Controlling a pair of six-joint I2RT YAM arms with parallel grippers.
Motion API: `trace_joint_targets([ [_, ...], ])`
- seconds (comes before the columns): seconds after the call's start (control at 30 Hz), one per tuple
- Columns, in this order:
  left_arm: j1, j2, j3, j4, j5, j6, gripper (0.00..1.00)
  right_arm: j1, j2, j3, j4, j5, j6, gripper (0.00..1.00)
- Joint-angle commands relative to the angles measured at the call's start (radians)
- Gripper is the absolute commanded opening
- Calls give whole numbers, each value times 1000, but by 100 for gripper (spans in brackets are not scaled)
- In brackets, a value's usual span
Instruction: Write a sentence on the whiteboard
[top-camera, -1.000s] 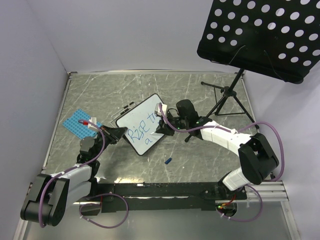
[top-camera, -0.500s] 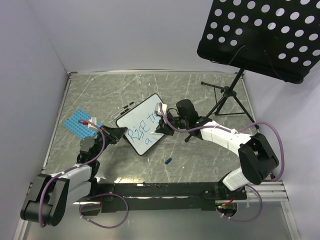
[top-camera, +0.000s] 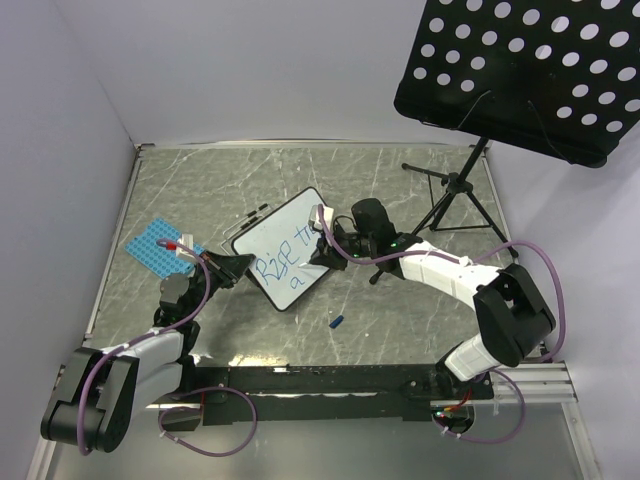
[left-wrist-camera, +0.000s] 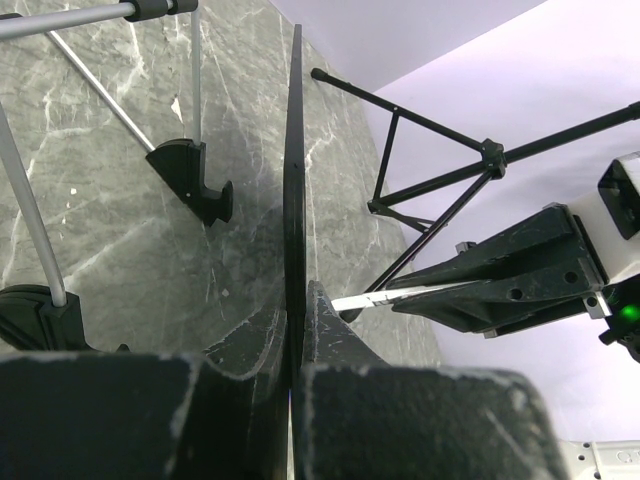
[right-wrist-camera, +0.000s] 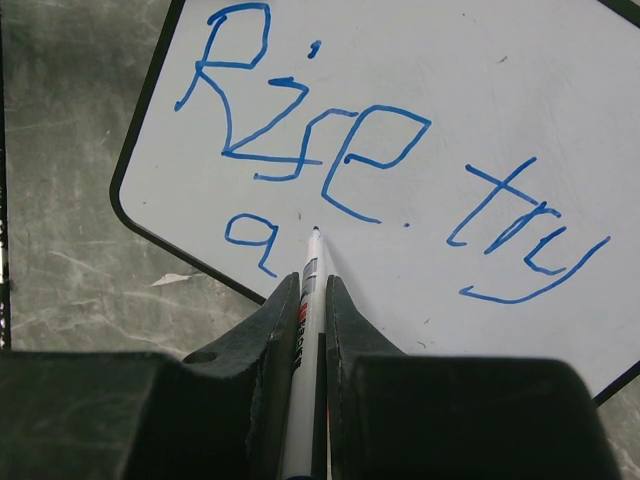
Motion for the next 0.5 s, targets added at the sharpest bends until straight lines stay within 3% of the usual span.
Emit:
trace_joint_targets([
  [0.0, -9, -18, -77, 85, 15, -12, 1, -6, 18, 17, 24, -6, -23, 0],
  [0.47, -10, -25, -76, 73, 9, -12, 1, -6, 12, -3, -8, -9, -51, 0],
])
